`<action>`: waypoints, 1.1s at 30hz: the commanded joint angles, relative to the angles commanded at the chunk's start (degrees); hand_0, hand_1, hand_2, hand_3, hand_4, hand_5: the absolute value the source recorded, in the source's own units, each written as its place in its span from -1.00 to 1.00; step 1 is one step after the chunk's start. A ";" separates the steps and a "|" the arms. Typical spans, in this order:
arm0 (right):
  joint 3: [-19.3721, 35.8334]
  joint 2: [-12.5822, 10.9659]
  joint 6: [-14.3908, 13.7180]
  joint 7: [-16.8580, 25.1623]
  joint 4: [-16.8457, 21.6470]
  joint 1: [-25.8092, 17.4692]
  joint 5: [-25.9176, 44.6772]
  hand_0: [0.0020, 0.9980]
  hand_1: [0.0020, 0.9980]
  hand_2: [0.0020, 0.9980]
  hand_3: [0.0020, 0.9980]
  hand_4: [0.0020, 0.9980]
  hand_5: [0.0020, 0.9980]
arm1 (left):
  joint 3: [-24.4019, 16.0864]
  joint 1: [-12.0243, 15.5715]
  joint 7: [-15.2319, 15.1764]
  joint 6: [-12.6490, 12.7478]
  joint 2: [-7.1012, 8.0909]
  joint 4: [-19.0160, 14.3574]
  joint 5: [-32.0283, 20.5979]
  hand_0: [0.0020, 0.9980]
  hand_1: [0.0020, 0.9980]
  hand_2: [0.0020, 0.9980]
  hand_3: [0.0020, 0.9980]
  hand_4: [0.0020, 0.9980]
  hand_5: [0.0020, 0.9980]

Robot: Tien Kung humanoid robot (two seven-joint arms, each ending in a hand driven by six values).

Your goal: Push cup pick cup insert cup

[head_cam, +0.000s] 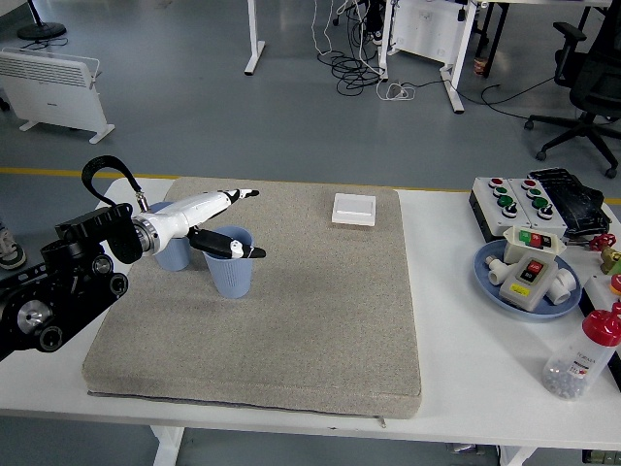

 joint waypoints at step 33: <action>-0.19 -0.20 -0.06 -0.08 0.00 0.00 -0.25 0.45 0.30 0.30 0.15 -0.76 -0.08 | 5.16 -2.01 1.50 -2.35 -2.08 4.11 4.51 -0.10 0.20 0.50 0.15 -0.20 -1.00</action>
